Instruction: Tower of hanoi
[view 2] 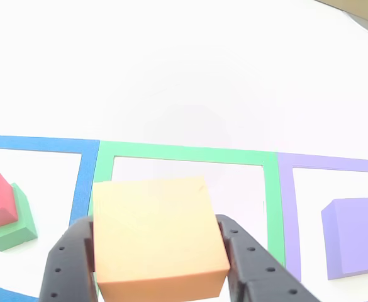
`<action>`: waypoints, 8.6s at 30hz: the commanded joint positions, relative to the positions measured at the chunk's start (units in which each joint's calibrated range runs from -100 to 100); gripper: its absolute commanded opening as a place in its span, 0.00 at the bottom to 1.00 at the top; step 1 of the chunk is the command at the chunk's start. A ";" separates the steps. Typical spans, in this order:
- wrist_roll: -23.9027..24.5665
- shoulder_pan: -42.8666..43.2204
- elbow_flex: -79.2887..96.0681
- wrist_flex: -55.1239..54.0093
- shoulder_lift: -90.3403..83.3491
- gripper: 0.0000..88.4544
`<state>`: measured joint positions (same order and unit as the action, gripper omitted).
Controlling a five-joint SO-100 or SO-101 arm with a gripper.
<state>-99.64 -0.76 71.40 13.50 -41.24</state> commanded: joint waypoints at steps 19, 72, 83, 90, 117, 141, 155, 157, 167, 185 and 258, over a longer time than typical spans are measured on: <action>-0.36 -2.69 6.96 -54.96 37.97 0.17; -0.36 -5.18 6.05 -47.59 25.05 0.17; -0.36 0.19 -11.86 17.75 -7.08 0.02; -0.36 8.53 -42.04 55.97 -9.83 0.01; -0.36 15.05 -24.40 47.39 -20.33 0.41; -0.36 14.57 24.51 -39.33 -1.67 0.50; -0.36 16.68 15.60 -67.43 32.64 0.48; -0.36 16.68 13.32 -69.94 36.84 0.48; -0.36 18.69 0.51 -74.56 51.70 0.46; -0.36 24.35 -3.77 -77.63 60.66 0.38; -0.36 27.13 -5.68 -78.60 65.10 0.08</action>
<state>-99.64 25.69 65.21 -65.01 24.61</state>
